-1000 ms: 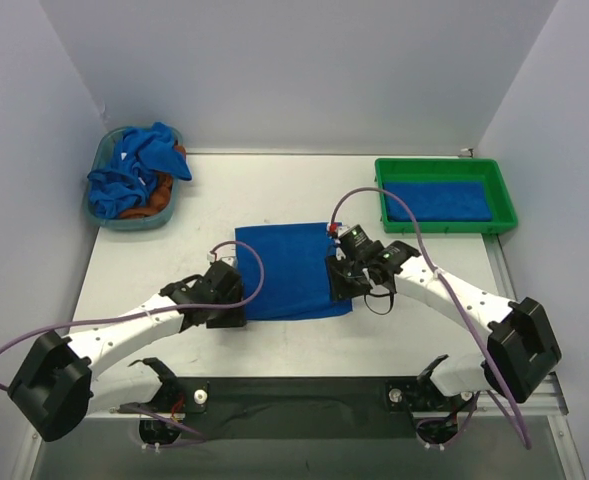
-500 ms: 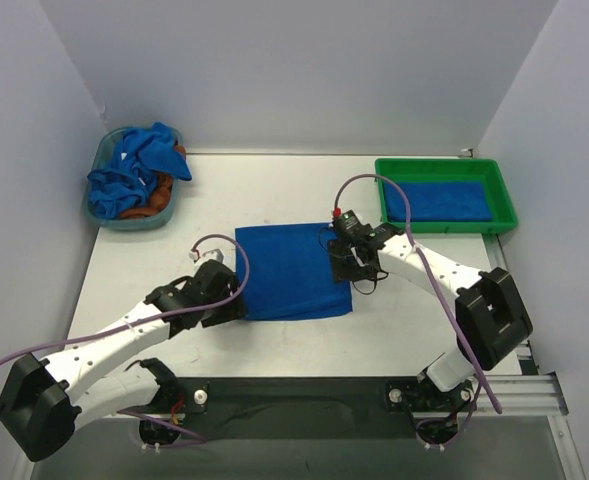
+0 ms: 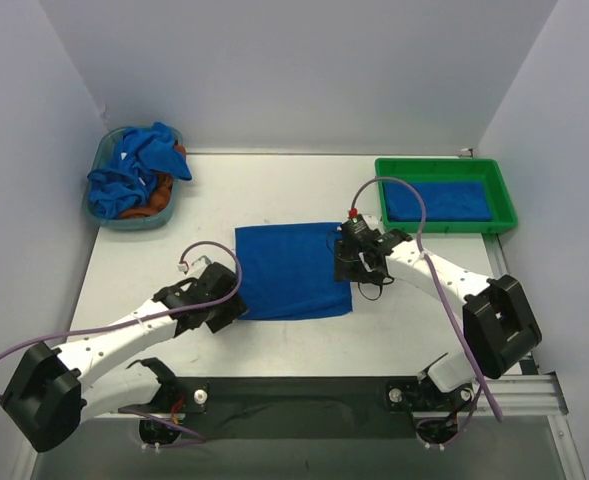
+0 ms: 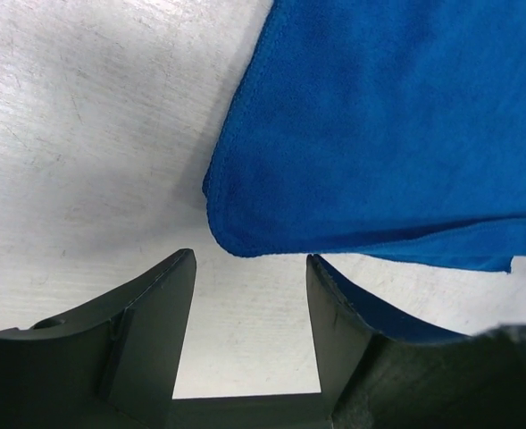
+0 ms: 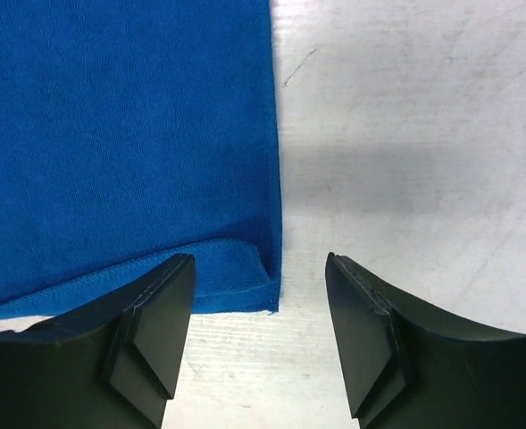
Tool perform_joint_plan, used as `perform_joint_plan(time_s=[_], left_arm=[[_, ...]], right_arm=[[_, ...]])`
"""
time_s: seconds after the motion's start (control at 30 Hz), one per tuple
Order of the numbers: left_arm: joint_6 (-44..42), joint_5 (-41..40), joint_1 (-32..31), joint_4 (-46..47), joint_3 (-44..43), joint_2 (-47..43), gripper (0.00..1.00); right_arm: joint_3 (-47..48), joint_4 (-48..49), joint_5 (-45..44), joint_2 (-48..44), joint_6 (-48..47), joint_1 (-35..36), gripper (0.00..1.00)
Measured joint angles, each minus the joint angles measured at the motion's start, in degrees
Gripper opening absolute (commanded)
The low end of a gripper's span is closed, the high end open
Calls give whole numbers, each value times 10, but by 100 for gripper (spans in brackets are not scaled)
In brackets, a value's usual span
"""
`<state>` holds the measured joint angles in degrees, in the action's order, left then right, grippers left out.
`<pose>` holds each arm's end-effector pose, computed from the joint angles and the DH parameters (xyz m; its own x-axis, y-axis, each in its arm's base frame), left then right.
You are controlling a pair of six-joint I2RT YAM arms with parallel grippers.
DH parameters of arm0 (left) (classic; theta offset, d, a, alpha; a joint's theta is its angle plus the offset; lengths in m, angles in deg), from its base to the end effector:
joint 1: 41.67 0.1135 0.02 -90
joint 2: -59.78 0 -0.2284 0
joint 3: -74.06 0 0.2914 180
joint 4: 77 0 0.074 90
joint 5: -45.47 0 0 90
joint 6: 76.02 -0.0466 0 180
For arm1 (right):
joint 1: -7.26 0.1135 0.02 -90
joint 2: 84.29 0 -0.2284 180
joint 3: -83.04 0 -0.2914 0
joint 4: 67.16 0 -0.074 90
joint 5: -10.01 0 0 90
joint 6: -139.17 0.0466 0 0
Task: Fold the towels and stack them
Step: Fold the towel
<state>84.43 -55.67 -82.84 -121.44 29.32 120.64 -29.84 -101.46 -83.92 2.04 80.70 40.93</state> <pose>0.1923 -0.1562 0.1278 -0.7607 -0.5631 -0.3230 -0.4256 0.8083 -0.4069 0.2949 0.1926 0.1487 -0.8418 0.0661 -0.5357 -0.0926 0.9601 0.2640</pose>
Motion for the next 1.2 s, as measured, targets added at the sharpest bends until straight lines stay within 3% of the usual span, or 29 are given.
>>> perform_joint_plan(time_s=[0.47, 0.6, 0.73, 0.97, 1.2], left_arm=[[52, -3, 2, 66, 43, 30, 51], [57, -5, 6, 85, 52, 30, 45], [60, -6, 9, 99, 63, 30, 32], [65, -5, 11, 118, 83, 22, 18], [64, -4, 11, 125, 90, 7, 17]], right_arm=[[-2, 36, 10, 31, 14, -8, 50], [-2, 48, 18, 42, 12, -8, 49], [-2, 57, 27, 55, 7, -8, 49], [-3, 60, 50, 72, -5, -8, 39], [-31, 69, 87, 58, -23, -6, 29]])
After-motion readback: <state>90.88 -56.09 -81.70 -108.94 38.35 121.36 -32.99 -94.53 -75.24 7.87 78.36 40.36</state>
